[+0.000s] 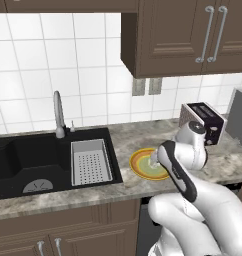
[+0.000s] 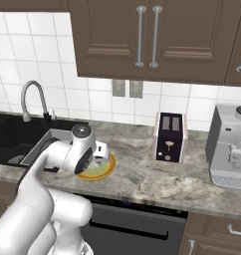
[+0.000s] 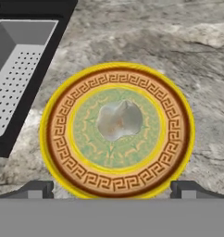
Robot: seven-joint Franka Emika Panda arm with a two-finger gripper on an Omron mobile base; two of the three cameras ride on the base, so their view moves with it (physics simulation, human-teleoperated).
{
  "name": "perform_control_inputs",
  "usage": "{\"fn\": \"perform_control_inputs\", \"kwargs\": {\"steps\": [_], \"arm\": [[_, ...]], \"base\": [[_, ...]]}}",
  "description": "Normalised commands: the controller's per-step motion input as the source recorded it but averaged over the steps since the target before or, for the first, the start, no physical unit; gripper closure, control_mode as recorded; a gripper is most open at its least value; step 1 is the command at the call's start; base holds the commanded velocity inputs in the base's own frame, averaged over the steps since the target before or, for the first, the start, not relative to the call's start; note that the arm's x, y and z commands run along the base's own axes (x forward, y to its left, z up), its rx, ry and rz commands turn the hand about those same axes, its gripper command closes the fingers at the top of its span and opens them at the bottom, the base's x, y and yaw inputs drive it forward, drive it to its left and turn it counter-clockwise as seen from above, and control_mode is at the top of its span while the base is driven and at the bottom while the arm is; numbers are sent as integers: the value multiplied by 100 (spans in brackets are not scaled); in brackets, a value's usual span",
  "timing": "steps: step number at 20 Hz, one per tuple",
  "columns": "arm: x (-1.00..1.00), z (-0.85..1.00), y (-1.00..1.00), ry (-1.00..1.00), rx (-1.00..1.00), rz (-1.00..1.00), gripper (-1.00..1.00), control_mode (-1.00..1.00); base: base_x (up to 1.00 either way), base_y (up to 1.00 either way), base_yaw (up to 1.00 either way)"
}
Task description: Pick the garlic from the counter and place it in the microwave. Then turn on the microwave.
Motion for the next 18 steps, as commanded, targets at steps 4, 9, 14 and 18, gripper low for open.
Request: {"fn": "perform_control_inputs", "kwargs": {"steps": [4, 9, 14, 18], "arm": [[0, -58, 8, -6, 0, 0, -100, -100], [1, -55, 1, -9, -1, 0, -100, -100], [0, -58, 6, -9, -1, 0, -100, -100], [0, -62, 20, -9, -1, 0, -100, -100]], "base": [[0, 0, 0], [0, 0, 0], [0, 0, 0], [0, 0, 0]]}}
